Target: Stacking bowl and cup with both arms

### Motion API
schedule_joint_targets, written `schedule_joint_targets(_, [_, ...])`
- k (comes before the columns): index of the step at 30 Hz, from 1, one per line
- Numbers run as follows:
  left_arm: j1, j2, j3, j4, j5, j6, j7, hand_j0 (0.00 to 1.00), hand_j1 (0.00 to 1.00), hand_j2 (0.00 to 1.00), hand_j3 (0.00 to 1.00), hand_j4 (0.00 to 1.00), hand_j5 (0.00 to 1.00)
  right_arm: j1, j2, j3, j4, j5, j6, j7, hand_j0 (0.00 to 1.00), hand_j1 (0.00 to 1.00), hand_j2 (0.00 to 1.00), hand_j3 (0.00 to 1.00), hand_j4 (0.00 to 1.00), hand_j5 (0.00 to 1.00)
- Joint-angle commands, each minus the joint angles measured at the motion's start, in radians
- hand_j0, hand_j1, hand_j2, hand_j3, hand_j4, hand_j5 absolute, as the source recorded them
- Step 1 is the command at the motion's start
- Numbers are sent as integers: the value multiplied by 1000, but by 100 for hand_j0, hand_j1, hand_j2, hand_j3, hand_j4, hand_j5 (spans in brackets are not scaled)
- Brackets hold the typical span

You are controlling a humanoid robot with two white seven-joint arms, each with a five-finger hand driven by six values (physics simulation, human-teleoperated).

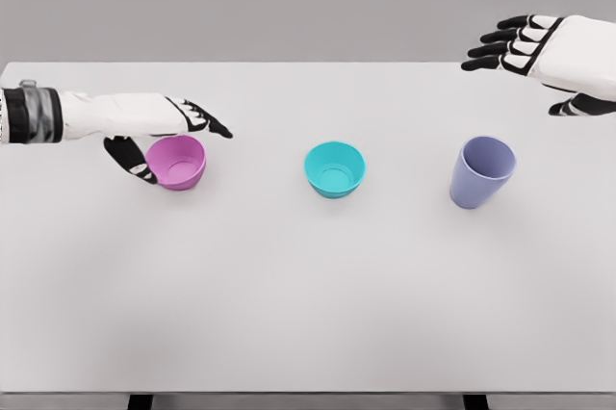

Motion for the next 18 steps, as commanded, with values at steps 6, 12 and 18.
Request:
schedule_joint_targets(6, [0,-21,-1,6,-126,12,0,100,100,100,100,100,100,-5,-2,-2,0,-5,3,-1,100,100,100,100,100,100])
schedule_joint_targets(12, [0,-31,1,6,-189,12,0,100,100,100,100,100,100,-8,1,-4,0,-5,3,-1,100,100,100,100,100,100])
schedule_joint_targets(18, [0,-35,2,6,-215,11,0,100,100,100,100,100,100,-8,0,-4,0,-4,3,-1,100,100,100,100,100,100])
